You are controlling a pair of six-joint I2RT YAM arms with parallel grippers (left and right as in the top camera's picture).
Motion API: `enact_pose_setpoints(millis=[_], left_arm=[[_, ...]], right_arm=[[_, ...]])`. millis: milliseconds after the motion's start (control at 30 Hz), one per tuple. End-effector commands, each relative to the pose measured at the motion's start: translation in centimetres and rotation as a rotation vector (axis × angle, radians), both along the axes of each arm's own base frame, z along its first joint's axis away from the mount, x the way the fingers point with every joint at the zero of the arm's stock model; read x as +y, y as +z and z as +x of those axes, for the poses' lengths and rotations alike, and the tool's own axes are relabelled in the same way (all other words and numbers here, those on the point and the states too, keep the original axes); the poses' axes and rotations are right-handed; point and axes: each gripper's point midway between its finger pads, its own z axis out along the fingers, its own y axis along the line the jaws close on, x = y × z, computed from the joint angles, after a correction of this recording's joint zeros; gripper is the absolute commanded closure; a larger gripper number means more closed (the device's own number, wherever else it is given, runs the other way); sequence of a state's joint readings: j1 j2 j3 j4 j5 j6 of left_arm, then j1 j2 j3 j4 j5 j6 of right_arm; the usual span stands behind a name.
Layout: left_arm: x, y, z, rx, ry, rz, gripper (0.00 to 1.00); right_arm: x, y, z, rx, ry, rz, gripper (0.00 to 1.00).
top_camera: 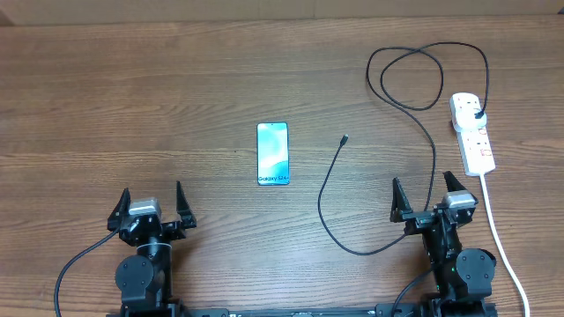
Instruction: Plug charger to phone and switch on socket
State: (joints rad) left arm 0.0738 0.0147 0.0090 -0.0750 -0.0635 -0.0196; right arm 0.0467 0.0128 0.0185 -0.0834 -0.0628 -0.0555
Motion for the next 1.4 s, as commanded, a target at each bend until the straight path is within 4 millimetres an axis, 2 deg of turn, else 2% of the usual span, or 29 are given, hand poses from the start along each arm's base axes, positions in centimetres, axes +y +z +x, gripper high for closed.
enact_pose_setpoints(millis=[0, 500, 700, 867, 933, 1033, 1100, 1267, 1367], left_arm=[[0.1, 0.0, 0.0, -0.007, 0.003, -0.010, 0.00], [-0.2, 0.1, 0.0, -0.011, -0.011, -0.021, 0.00], [-5.4, 0.7, -0.1, -0.025, -0.287, -0.384, 0.00], [-5.8, 2.1, -0.2, -0.067, -0.308, -0.649, 0.00], [-6.3, 3.8, -0.3, -0.120, -0.358, -0.698, 0.00], [-7.9, 7.5, -1.4, -0.234, -0.498, -0.647, 0.00], [-8.2, 9.3, -2.0, -0.301, -0.540, -0.612, 0.00], [-7.8, 12.3, -2.8, -0.372, -0.515, -0.462, 0.00], [-7.3, 14.3, -3.2, -0.341, -0.465, -0.373, 0.00]], right_arm=[[-0.1, -0.2, 0.0, -0.002, -0.006, 0.002, 0.00], [-0.1, -0.2, 0.0, -0.002, -0.006, 0.002, 0.00], [-0.1, -0.2, 0.0, -0.002, -0.006, 0.002, 0.00], [-0.1, -0.2, 0.0, -0.002, -0.006, 0.002, 0.00], [-0.1, -0.2, 0.0, -0.001, -0.006, 0.002, 0.00], [-0.1, -0.2, 0.0, -0.002, -0.006, 0.002, 0.00], [-0.1, -0.2, 0.0, -0.001, -0.006, 0.002, 0.00], [-0.1, -0.2, 0.0, -0.001, -0.006, 0.002, 0.00], [-0.1, -0.2, 0.0, -0.002, -0.006, 0.002, 0.00]])
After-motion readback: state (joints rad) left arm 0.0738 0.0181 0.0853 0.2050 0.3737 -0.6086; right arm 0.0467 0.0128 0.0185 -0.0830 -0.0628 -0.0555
